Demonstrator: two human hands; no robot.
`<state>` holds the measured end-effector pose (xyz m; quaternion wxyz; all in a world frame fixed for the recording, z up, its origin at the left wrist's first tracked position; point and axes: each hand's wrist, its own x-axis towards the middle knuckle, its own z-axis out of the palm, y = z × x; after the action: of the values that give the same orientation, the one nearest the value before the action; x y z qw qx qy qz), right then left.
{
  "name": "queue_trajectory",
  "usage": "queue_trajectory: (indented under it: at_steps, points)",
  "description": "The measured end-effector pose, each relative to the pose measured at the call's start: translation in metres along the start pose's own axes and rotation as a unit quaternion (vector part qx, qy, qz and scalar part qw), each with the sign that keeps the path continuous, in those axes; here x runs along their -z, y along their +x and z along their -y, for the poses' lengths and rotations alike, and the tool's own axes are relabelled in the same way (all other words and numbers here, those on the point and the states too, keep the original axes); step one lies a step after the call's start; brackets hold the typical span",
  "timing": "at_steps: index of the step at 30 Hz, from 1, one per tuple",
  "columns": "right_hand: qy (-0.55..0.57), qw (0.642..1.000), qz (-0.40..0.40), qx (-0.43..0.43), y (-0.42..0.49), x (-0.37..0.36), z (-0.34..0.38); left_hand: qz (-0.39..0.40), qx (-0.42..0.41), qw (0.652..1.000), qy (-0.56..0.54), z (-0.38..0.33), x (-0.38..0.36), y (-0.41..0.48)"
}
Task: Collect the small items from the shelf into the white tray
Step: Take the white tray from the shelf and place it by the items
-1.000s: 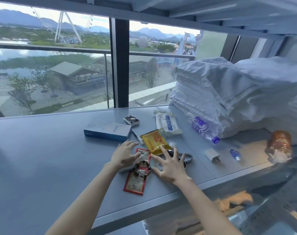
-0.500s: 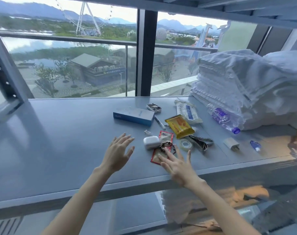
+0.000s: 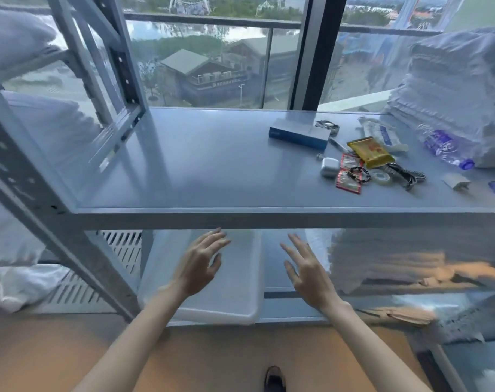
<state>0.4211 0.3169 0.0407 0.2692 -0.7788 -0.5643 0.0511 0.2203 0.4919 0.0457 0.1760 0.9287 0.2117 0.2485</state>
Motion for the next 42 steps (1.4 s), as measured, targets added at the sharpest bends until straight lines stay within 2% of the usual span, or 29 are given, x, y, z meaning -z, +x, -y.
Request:
queue_trajectory:
  at_steps: [5, 10, 19, 24, 28, 33, 38, 42]
  points:
    - [-0.007, 0.987, 0.136, -0.083, -0.032, -0.054, 0.03, 0.055, 0.079, 0.995, 0.028, 0.035, -0.007, -0.08]
    - [-0.01, 0.969, 0.189, -0.161, -0.025, -0.093, 0.032, 0.149, 0.193, 0.968, 0.053, 0.078, -0.026, -0.103]
    - [-0.031, 0.963, 0.162, -0.211, 0.034, -0.178, -0.013, 0.155, 0.26, 0.946, 0.116, 0.163, -0.073, -0.08]
    - [-0.025, 0.957, 0.151, -0.248, 0.061, -0.224, -0.047, 0.143, 0.333, 0.918, 0.161, 0.224, -0.099, -0.073]
    - [-0.012, 0.956, 0.104, -0.275, 0.085, -0.247, -0.065, 0.132, 0.398, 0.899, 0.127, 0.254, -0.117, -0.058]
    - [-0.004, 0.944, 0.099, -0.314, 0.088, -0.262, -0.087, 0.102, 0.408, 0.891, 0.17, 0.265, -0.131, -0.053]
    - [0.005, 0.948, 0.095, -0.304, 0.072, -0.261, -0.087, 0.134, 0.404, 0.88, 0.212, 0.263, -0.127, -0.06]
    - [0.025, 0.936, 0.102, -0.336, 0.026, -0.243, -0.086, 0.155, 0.425, 0.881, 0.141, 0.241, -0.127, -0.091]
